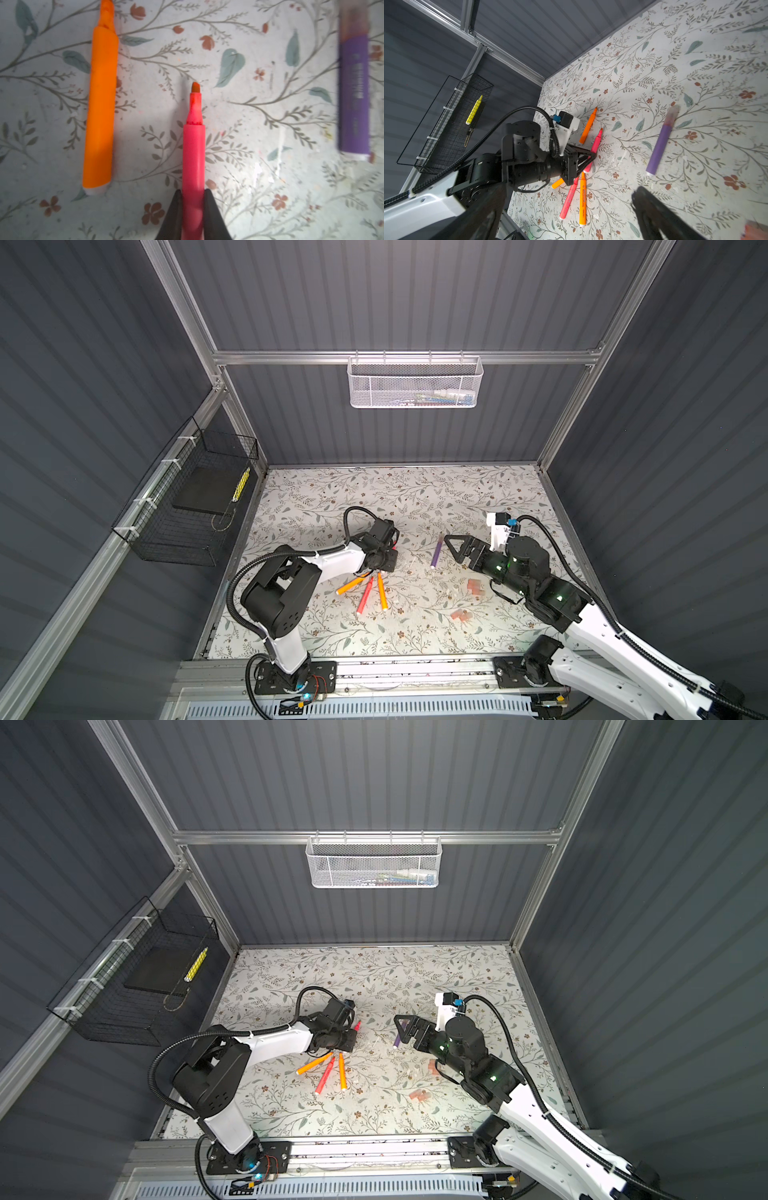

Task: Insert the pens into the pen caps
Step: 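Grasp the pink marker with the left gripper and lift it, then hold the pink marker upright with the left gripper while the right moves away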

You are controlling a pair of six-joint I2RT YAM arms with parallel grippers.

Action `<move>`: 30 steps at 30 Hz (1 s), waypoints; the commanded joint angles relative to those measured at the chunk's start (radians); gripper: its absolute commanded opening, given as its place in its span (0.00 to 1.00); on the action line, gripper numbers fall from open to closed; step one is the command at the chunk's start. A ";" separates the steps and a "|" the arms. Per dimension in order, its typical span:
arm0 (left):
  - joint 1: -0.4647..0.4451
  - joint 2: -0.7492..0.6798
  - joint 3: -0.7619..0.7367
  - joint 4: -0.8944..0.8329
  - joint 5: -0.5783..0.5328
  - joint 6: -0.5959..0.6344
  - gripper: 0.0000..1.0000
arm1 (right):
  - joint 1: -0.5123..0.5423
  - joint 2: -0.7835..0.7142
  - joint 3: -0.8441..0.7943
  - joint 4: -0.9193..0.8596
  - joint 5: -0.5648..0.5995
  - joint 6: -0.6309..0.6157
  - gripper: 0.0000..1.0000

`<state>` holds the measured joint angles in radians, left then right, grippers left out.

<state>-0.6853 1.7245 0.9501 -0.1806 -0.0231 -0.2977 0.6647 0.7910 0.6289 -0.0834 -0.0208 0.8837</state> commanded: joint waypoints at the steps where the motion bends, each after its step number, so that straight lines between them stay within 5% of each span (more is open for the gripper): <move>1: 0.003 -0.083 -0.047 0.101 0.147 0.038 0.02 | -0.010 0.043 -0.037 0.086 0.008 0.045 0.98; 12: -0.027 -0.263 -0.181 0.300 0.322 0.072 0.00 | -0.019 0.368 -0.011 0.283 -0.126 0.104 0.85; 23: -0.112 -0.348 -0.224 0.356 0.345 0.129 0.00 | -0.008 0.551 0.045 0.358 -0.196 0.128 0.73; 30: -0.120 -0.335 -0.217 0.352 0.339 0.130 0.00 | -0.003 0.598 0.062 0.366 -0.209 0.145 0.50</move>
<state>-0.7998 1.3899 0.7353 0.1623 0.3050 -0.1898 0.6548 1.3796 0.6651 0.2699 -0.2138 1.0264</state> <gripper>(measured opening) 0.167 0.516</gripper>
